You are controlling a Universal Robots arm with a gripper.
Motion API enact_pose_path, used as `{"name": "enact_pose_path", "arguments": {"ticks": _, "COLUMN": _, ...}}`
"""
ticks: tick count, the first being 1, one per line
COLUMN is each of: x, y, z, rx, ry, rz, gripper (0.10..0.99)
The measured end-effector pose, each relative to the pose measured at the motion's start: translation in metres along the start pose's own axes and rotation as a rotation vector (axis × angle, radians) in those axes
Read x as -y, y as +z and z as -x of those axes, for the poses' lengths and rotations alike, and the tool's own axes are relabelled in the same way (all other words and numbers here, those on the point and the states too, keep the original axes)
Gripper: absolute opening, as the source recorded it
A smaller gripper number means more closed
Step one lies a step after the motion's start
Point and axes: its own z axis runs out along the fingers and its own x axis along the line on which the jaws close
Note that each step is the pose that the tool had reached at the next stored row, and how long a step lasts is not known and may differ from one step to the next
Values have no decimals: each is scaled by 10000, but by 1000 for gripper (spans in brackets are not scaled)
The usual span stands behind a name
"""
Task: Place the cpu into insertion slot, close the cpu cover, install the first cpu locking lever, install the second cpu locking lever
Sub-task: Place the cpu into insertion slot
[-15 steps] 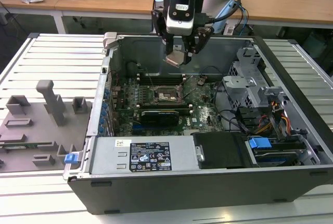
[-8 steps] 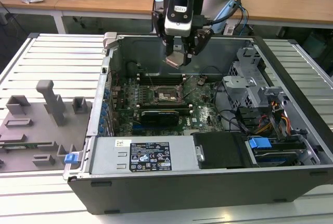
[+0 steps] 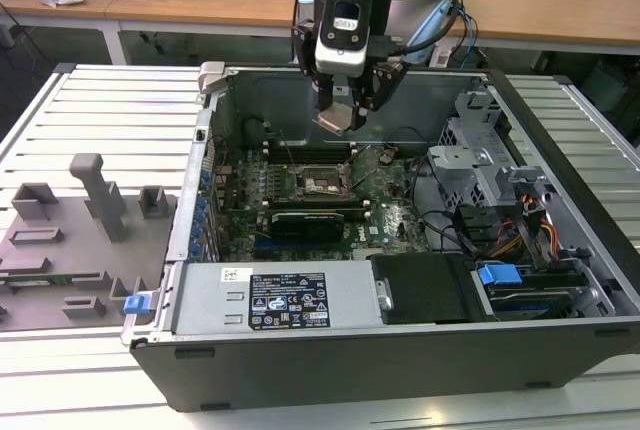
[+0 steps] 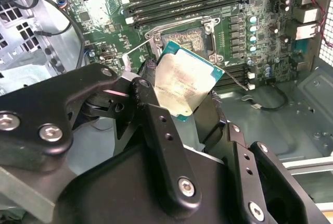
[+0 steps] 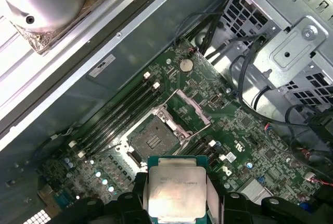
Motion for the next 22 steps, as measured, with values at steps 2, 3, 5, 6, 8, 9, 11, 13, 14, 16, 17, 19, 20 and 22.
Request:
{"name": "enact_pose_path", "arguments": {"ticks": 2, "x": 0, "y": 5, "z": 0, "rx": 18, "ry": 210, "rz": 6, "gripper": 537}}
{"name": "enact_pose_path", "arguments": {"ticks": 3, "x": 1, "y": 6, "z": 0, "rx": 25, "ry": 281, "rz": 7, "gripper": 537}}
{"name": "enact_pose_path", "arguments": {"ticks": 5, "x": 1, "y": 11, "z": 0, "rx": 45, "ry": 496, "rz": 10, "gripper": 537}}
{"name": "enact_pose_path", "arguments": {"ticks": 6, "x": 1, "y": 13, "z": 0, "rx": 54, "ry": 589, "rz": 11, "gripper": 537}}
{"name": "enact_pose_path", "arguments": {"ticks": 8, "x": 2, "y": 21, "z": 0, "rx": 91, "ry": 953, "rz": 14, "gripper": 537}}
{"name": "enact_pose_path", "arguments": {"ticks": 9, "x": 2, "y": 25, "z": 0, "rx": 111, "ry": 1146, "rz": 14, "gripper": 537}}
{"name": "enact_pose_path", "arguments": {"ticks": 11, "x": 3, "y": 34, "z": 0, "rx": 152, "ry": 1540, "rz": 17, "gripper": 537}}
{"name": "enact_pose_path", "arguments": {"ticks": 13, "x": 3, "y": 39, "z": 1, "rx": 172, "ry": 1739, "rz": 19, "gripper": 537}}
{"name": "enact_pose_path", "arguments": {"ticks": 14, "x": 4, "y": 43, "z": 1, "rx": 186, "ry": 1885, "rz": 20, "gripper": 537}}
{"name": "enact_pose_path", "arguments": {"ticks": 16, "x": 4, "y": 47, "z": 1, "rx": 204, "ry": 2066, "rz": 22, "gripper": 537}}
{"name": "enact_pose_path", "arguments": {"ticks": 17, "x": 4, "y": 51, "z": 1, "rx": 219, "ry": 2222, "rz": 24, "gripper": 537}}
{"name": "enact_pose_path", "arguments": {"ticks": 19, "x": 5, "y": 56, "z": 1, "rx": 238, "ry": 2406, "rz": 25, "gripper": 537}}
{"name": "enact_pose_path", "arguments": {"ticks": 20, "x": 5, "y": 59, "z": 1, "rx": 248, "ry": 2505, "rz": 25, "gripper": 537}}
{"name": "enact_pose_path", "arguments": {"ticks": 22, "x": 6, "y": 66, "z": 1, "rx": 278, "ry": 2788, "rz": 27, "gripper": 537}}
